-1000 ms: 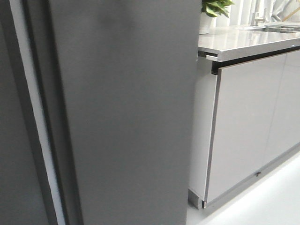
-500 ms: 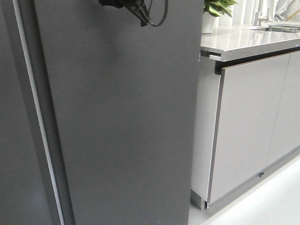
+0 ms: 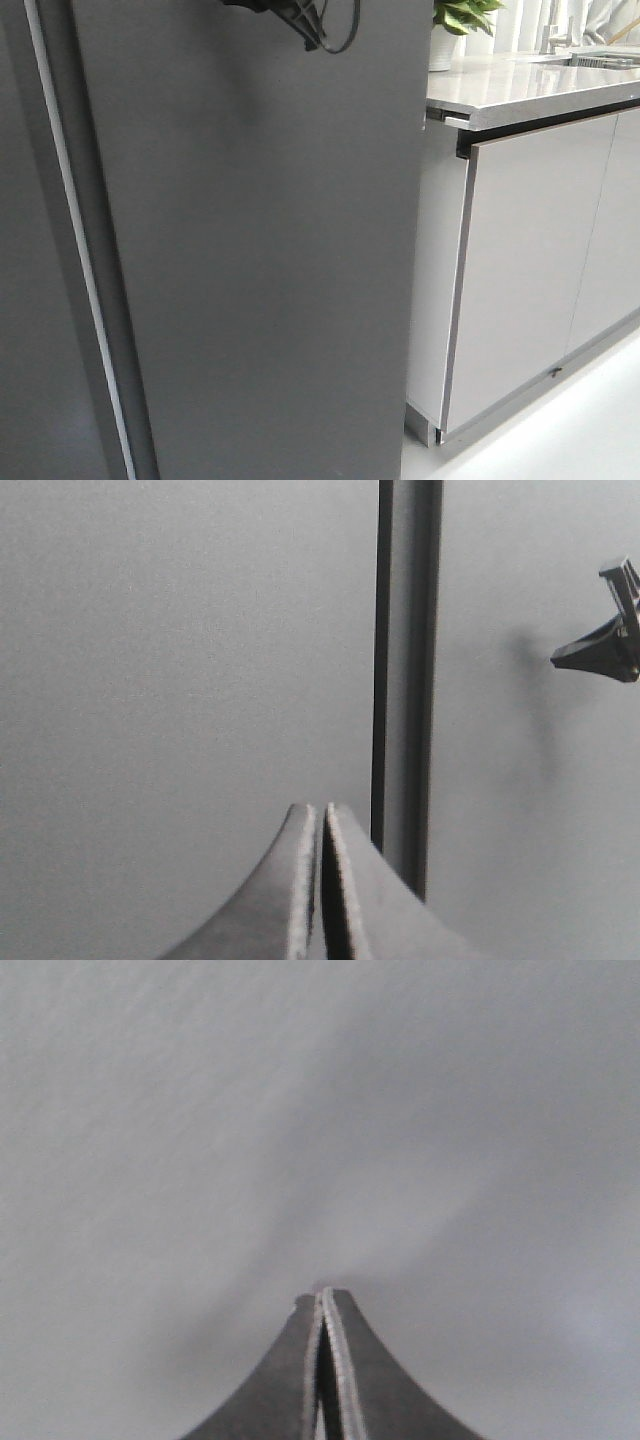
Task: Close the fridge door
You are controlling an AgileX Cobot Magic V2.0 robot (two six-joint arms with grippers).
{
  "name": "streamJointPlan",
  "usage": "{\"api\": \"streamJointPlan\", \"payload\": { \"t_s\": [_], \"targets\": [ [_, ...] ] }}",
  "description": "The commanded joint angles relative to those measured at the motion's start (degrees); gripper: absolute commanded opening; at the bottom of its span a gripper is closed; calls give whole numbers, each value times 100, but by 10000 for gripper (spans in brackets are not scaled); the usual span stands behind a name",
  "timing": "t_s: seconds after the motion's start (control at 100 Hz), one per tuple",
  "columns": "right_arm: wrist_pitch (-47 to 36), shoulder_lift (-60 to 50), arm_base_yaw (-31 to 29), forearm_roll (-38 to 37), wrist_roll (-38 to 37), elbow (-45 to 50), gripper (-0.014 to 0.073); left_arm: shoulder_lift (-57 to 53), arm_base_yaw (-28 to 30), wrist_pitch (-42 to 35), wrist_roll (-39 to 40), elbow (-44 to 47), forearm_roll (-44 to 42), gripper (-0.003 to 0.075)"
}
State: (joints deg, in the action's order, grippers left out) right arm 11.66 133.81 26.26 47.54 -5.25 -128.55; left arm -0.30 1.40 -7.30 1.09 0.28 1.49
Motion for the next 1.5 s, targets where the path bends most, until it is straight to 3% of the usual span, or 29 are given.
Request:
{"api": "streamJointPlan", "payload": {
  "t_s": [0.0, 0.39, 0.62, 0.94, 1.19, 1.32, 1.49],
  "targets": [
    [-404, -325, -12, 196, -6, -200, -46, -61, -10, -424, 25, 201, 23, -20],
    [-150, -355, -4, 181, 5, -400, -46, -61, -10, -424, 25, 201, 23, -20],
    [709, -926, -27, -862, -56, -596, -46, -61, -10, -424, 25, 201, 23, -20],
    [1834, -1990, -56, -3572, -1508, -584, -46, -61, -10, -424, 25, 201, 23, -20],
    [2588, -2706, -232, -4499, -1736, -461, -46, -61, -10, -424, 25, 201, 23, -20],
    [2536, -3231, -312, -4855, -1771, 98, -46, -61, -10, -424, 25, 201, 23, -20],
    [1728, -4141, -433, -5116, -1795, 1495, -46, -61, -10, -424, 25, 201, 23, -20]
  ]
}}
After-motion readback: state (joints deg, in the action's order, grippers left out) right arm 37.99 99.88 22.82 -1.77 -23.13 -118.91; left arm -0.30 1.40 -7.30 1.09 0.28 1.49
